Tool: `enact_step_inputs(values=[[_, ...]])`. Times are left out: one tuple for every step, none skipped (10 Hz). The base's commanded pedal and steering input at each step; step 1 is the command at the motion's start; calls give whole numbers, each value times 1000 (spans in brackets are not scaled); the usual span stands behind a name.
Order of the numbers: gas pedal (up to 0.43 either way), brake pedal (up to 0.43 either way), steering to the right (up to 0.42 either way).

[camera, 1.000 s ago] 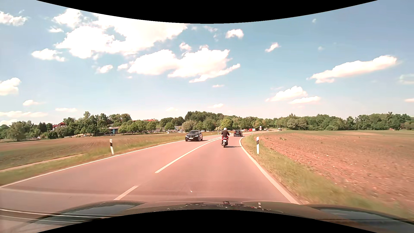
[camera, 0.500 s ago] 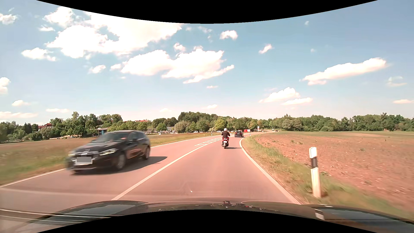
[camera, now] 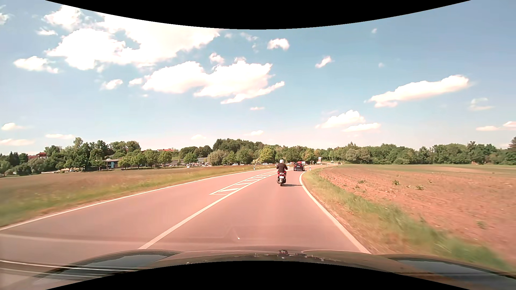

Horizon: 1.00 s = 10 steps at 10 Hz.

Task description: Follow the waypoints while adhering to traffic rules and regulations

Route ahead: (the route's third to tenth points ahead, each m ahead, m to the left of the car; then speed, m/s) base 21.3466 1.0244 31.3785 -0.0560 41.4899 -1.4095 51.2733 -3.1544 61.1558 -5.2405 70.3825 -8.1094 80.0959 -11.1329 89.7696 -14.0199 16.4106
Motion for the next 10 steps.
enact_step_inputs(values=[[150,12,23],[110,12,23],[87,12,23],[87,6,23],[87,12,23],[87,12,23],[98,12,23],[98,12,23],[110,6,23],[118,12,23]])
